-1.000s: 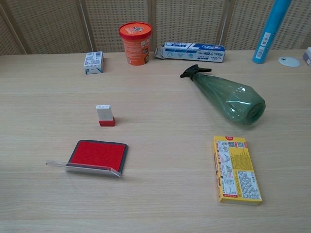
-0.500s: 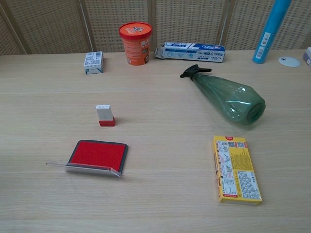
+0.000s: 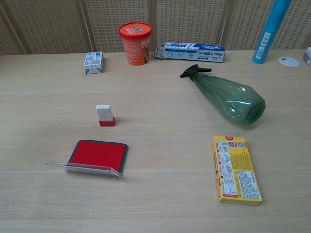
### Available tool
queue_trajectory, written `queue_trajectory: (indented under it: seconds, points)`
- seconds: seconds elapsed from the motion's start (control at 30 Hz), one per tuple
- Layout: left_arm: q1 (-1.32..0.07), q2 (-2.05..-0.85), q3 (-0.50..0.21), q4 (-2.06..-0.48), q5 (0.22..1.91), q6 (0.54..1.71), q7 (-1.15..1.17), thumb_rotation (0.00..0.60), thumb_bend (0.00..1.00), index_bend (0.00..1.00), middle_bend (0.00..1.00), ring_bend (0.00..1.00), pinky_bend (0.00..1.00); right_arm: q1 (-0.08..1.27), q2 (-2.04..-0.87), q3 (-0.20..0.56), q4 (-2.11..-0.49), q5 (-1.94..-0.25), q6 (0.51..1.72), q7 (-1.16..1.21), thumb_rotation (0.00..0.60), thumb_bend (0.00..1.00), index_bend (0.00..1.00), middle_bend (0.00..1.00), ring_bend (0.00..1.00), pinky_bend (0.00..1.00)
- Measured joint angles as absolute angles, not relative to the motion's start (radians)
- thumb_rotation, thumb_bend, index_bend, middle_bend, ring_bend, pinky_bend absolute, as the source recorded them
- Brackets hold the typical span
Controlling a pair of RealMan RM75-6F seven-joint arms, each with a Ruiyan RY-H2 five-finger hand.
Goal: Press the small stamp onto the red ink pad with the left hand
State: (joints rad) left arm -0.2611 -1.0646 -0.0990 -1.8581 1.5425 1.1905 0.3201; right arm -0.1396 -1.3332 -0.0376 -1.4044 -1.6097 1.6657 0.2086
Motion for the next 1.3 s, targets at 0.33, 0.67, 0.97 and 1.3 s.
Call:
queue_trajectory:
  seconds: [0.33,0.67,0.97,1.3]
  points:
    - [-0.477,-1.094,-0.179,-1.858,1.317,0.940,0.447,0.475,0.29,0.50,1.00,1.00,1.00,-0.138,-1.341,-0.030,-1.400,-1.596,1.654,0.209,0.591,0.24,0.45,0.35,0.23,0.06]
    - [-0.599,-1.200,-0.200,-1.776,1.173,0.879,0.525,0.474,0.25,0.50,1.00,1.00,1.00,-0.148,-1.332,-0.020,-1.403,-1.579,1.662,0.210,0.592,0.24,0.45,0.35,0.23,0.06]
    - [-0.684,-1.297,-0.202,-1.660,1.109,0.840,0.523,0.475,0.24,0.50,1.00,1.00,1.00,-0.152,-1.328,-0.012,-1.412,-1.565,1.661,0.201,0.593,0.24,0.45,0.35,0.23,0.06]
    - [-0.775,-1.398,-0.189,-1.526,1.048,0.779,0.525,0.501,0.24,0.50,1.00,1.00,1.00,-0.166,-1.325,0.001,-1.423,-1.542,1.672,0.185,0.591,0.24,0.45,0.35,0.23,0.06]
